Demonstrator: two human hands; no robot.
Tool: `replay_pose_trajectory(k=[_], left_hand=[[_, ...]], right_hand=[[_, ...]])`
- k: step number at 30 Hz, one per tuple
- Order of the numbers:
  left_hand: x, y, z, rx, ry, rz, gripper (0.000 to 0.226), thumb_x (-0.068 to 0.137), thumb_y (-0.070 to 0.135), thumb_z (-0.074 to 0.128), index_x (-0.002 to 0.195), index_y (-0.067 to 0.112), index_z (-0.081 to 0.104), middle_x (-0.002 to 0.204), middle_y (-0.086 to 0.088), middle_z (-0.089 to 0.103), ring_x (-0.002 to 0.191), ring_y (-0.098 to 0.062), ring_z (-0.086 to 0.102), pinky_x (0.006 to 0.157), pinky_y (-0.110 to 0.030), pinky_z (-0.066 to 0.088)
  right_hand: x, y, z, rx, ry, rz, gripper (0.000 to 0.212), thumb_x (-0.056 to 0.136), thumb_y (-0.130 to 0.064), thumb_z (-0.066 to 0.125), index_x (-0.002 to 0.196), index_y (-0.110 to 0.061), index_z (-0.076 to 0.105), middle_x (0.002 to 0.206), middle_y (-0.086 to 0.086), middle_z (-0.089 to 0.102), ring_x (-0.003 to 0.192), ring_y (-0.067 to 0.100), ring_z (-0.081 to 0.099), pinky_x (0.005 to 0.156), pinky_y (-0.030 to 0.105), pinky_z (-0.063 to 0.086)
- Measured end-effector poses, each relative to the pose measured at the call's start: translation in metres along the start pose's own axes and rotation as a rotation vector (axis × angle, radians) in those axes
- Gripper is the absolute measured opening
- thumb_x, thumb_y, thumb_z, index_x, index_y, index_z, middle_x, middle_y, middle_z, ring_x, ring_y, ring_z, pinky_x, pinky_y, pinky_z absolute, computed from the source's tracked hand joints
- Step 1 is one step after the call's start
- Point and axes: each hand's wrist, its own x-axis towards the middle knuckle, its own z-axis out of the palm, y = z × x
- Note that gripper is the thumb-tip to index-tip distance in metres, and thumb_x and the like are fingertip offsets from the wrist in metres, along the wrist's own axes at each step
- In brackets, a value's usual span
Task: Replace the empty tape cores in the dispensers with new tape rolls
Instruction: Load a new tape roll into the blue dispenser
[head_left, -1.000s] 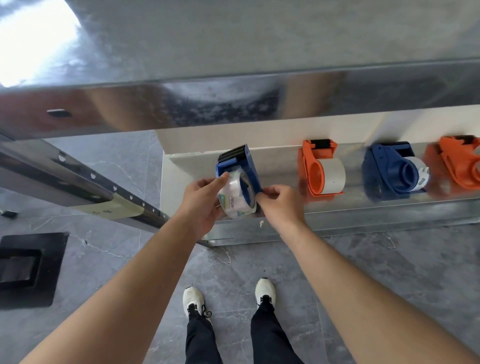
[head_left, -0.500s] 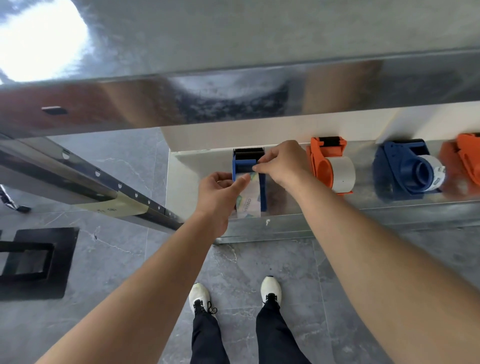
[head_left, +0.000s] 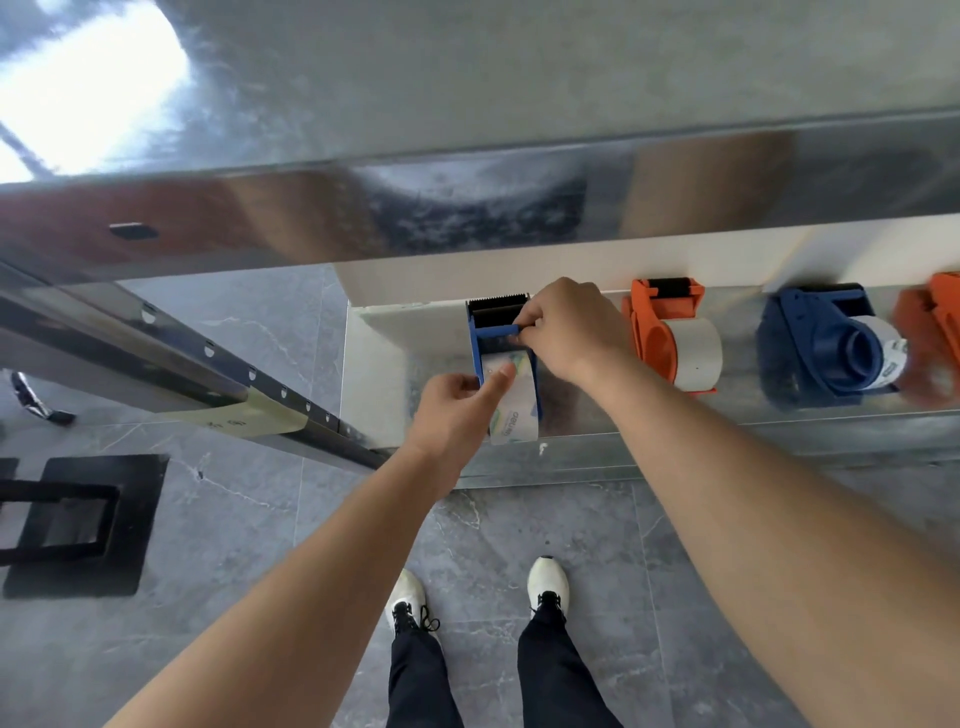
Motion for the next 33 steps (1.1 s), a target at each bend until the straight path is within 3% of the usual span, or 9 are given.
replay_pose_trajectory(k=[2,4,8,14,19,21,23,27,33], left_hand=[[0.000,-0.003,-0.005,0.009,-0.081,0.005,0.063,0.089,0.059,0.075,0.095,-0.004,0.072,0.092,-0.021,0.078,0.085,-0.034,0.073,0.079,-0.048,0.054],[0.001,-0.003,-0.012,-0.038,-0.137,-0.003,0.046,0.098,0.042,0.073,0.108,-0.003,0.075,0.106,-0.023,0.080,0.102,-0.042,0.076,0.094,-0.055,0.058],[-0.001,-0.008,-0.024,0.017,-0.211,0.017,0.033,0.093,0.012,0.080,0.117,-0.009,0.070,0.100,-0.012,0.079,0.093,-0.027,0.076,0.087,-0.037,0.059],[-0.002,-0.013,-0.026,-0.017,-0.277,0.041,0.037,0.091,-0.001,0.079,0.126,-0.002,0.068,0.119,-0.015,0.079,0.112,-0.031,0.076,0.102,-0.041,0.058],[-0.001,-0.004,-0.021,0.032,-0.244,0.016,0.033,0.089,0.004,0.082,0.121,0.005,0.072,0.111,-0.005,0.082,0.102,-0.019,0.079,0.086,-0.028,0.060],[-0.002,0.000,-0.017,0.022,-0.216,-0.002,0.025,0.091,0.007,0.081,0.115,0.008,0.074,0.101,-0.001,0.083,0.088,-0.010,0.077,0.075,-0.021,0.055],[-0.001,0.002,-0.014,-0.002,-0.182,-0.015,0.021,0.092,0.010,0.079,0.112,0.007,0.076,0.101,-0.008,0.082,0.090,-0.015,0.075,0.080,-0.027,0.054],[0.000,-0.001,-0.011,-0.019,-0.155,-0.018,0.019,0.093,0.012,0.076,0.112,0.006,0.077,0.108,-0.015,0.081,0.102,-0.034,0.077,0.088,-0.040,0.054],[0.003,-0.002,-0.008,-0.083,-0.143,-0.046,0.085,0.080,0.075,0.072,0.117,-0.001,0.074,0.107,-0.020,0.079,0.094,-0.029,0.067,0.089,-0.043,0.051]], right_hand=[[-0.005,0.000,0.002,-0.025,0.061,-0.048,0.016,0.096,-0.024,0.070,0.106,-0.029,0.082,0.107,-0.002,0.079,0.096,0.024,0.071,0.080,0.039,0.059],[-0.009,0.001,0.005,-0.017,0.096,-0.052,0.017,0.098,-0.024,0.068,0.107,-0.028,0.082,0.109,-0.002,0.079,0.099,0.024,0.071,0.079,0.037,0.058],[-0.008,0.002,0.004,0.186,0.169,0.050,0.010,0.094,-0.032,0.074,0.098,-0.027,0.083,0.103,-0.005,0.080,0.093,0.015,0.071,0.080,0.035,0.059],[0.001,-0.007,-0.006,0.239,0.115,0.066,0.010,0.090,-0.035,0.078,0.092,-0.026,0.082,0.104,-0.005,0.078,0.093,0.015,0.068,0.081,0.034,0.058],[0.005,-0.009,0.002,0.229,0.075,0.030,0.007,0.093,-0.028,0.071,0.089,-0.022,0.072,0.085,-0.008,0.068,0.083,0.015,0.065,0.075,0.034,0.057],[0.007,-0.010,0.006,0.210,0.066,0.006,0.006,0.094,-0.027,0.070,0.092,-0.022,0.069,0.093,-0.005,0.066,0.087,0.016,0.064,0.078,0.034,0.056],[0.010,-0.010,0.007,0.207,0.050,-0.015,0.013,0.094,-0.030,0.074,0.101,-0.021,0.069,0.101,-0.003,0.064,0.091,0.016,0.061,0.080,0.032,0.051],[0.017,-0.013,0.004,0.181,-0.012,-0.052,0.024,0.091,-0.025,0.080,0.112,-0.019,0.073,0.092,-0.003,0.069,0.087,0.017,0.065,0.082,0.034,0.056],[0.023,-0.017,0.005,0.107,-0.014,-0.087,0.004,0.090,-0.022,0.080,0.094,-0.021,0.081,0.098,-0.003,0.077,0.091,0.017,0.069,0.084,0.036,0.058]])
